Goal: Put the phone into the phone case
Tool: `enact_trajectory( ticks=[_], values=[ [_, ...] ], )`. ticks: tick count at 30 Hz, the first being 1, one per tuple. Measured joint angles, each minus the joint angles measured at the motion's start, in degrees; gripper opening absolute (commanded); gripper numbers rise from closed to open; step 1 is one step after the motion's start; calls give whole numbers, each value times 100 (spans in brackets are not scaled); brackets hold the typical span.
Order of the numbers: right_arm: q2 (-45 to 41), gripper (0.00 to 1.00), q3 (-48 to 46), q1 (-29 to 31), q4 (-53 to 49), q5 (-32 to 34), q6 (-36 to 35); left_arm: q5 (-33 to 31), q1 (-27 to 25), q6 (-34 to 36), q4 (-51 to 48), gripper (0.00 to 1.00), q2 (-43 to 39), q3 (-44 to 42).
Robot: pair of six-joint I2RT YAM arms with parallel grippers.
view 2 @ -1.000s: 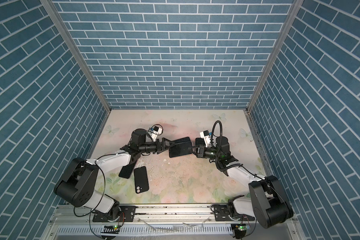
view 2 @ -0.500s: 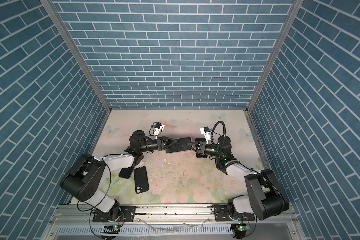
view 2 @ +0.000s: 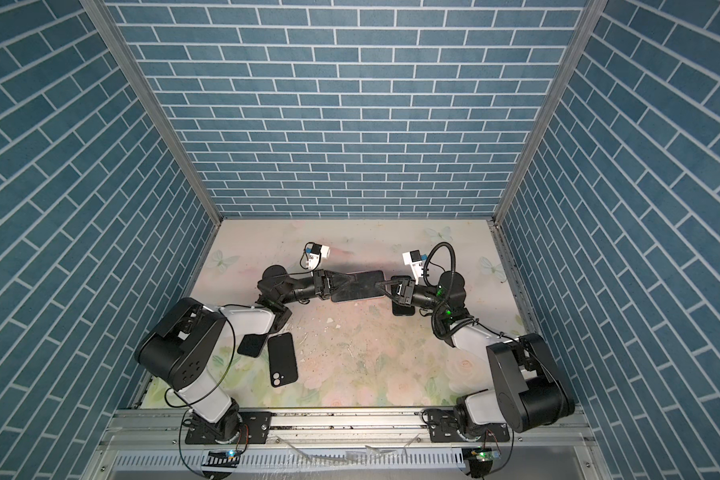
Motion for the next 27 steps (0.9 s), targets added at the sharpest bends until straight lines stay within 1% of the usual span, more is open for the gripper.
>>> enact_trajectory(
  ticks=[2,5,10,16,23,27],
  values=[
    [42,21,0,-20,83,-20,52,-35,-17,-7,2,0,0,0],
    [131,30,28,-33,129,59,55,-50,-103,11,-35,0,0,2],
    [234,37,317,-48,151,173,61,173,-358,101,-212,0,0,2],
    [264,37,516,-52,160,236,66,216,-391,186,-251,0,0,11],
    [304,37,496,-55,160,264,68,177,-391,232,-286,0,0,11],
    [304,38,317,-52,155,275,66,120,-391,334,-387,0,0,11]
  ],
)
